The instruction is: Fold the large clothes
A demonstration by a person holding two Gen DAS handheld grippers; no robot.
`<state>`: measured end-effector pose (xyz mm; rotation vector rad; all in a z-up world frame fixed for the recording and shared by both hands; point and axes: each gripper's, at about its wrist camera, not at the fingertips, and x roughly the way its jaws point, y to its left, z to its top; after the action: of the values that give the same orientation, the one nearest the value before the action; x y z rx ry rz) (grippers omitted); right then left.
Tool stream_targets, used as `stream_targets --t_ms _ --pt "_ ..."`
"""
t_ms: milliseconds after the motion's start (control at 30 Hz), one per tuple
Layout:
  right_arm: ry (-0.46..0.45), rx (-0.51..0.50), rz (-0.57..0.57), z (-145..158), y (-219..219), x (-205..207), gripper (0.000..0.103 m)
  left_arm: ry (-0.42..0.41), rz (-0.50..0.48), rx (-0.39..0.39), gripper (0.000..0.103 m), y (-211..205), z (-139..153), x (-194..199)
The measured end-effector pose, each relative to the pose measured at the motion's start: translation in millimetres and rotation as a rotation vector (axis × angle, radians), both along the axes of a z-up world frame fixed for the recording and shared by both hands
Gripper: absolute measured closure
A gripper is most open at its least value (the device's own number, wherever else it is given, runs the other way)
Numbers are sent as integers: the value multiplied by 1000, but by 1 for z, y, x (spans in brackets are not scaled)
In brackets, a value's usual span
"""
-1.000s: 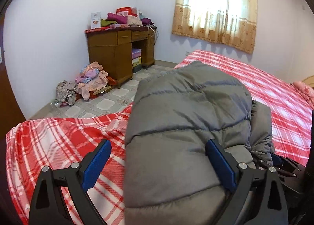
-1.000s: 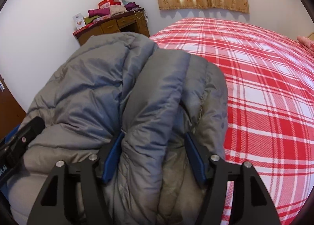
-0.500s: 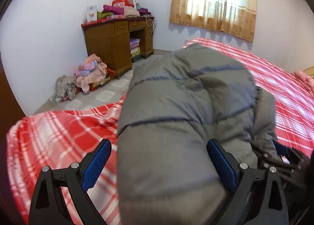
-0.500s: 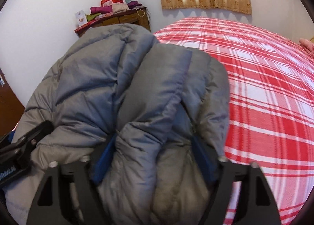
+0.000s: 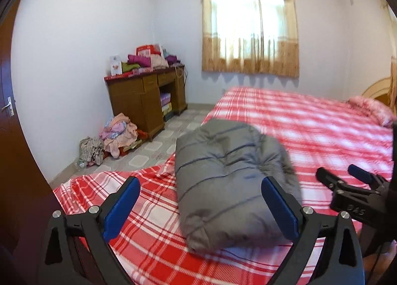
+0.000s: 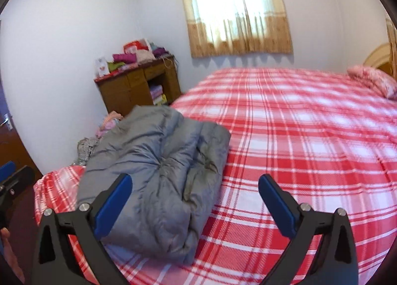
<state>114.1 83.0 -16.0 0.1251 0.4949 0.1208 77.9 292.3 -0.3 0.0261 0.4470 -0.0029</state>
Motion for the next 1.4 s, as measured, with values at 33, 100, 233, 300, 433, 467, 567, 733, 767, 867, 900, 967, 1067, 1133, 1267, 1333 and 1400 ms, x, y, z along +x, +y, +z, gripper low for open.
stream_targets --t_ms 33,100,233,300,433,467,567,733,767,867,900,967,1067,1133,1267,1333,1400 --pt "-13 -7 1 5 -3 -6 0 -6 -1 -9 4 -1 4 -8" --pt "-44 -5 -22 13 -7 -22 0 -19 7 -13 4 -2 14 -22" --pt "-90 24 -33 29 -19 -42 0 -41 31 9 4 -7 23 -48" --pt "-115 27 -36 38 -21 -54 0 -45 37 18 4 -9 24 -57" --pt "-152 48 -26 49 -22 -71 0 -56 53 38 4 -18 27 -74" --pt "-160 52 -23 51 -22 -76 0 -62 56 44 4 -20 29 -78" --pt "-191 58 -21 58 -23 -90 0 -84 51 48 4 -23 31 -90" --pt "-228 36 -29 58 -17 -106 0 -95 20 34 4 -28 31 -103" --pt "-226 37 -29 57 -17 -107 0 -94 18 37 4 -30 31 -105" --pt "-233 38 -32 56 -17 -114 0 -99 19 51 4 -33 31 -110" --pt "-239 32 -33 56 -15 -116 0 -101 18 53 4 -34 32 -111" --pt "-244 23 -28 57 -14 -118 0 -105 22 50 4 -33 33 -113" --pt "-259 24 -34 60 -14 -122 0 -110 21 36 4 -33 33 -116" --pt "-269 21 -42 61 -14 -125 0 -112 17 39 4 -33 35 -116" --pt "-269 12 -46 61 -14 -124 0 -121 9 51 4 -36 37 -117" --pt "-262 17 -50 60 -15 -123 0 -118 -4 53 4 -39 37 -116" --pt "-256 23 -53 58 -17 -121 0 -113 -8 56 4 -42 36 -115"
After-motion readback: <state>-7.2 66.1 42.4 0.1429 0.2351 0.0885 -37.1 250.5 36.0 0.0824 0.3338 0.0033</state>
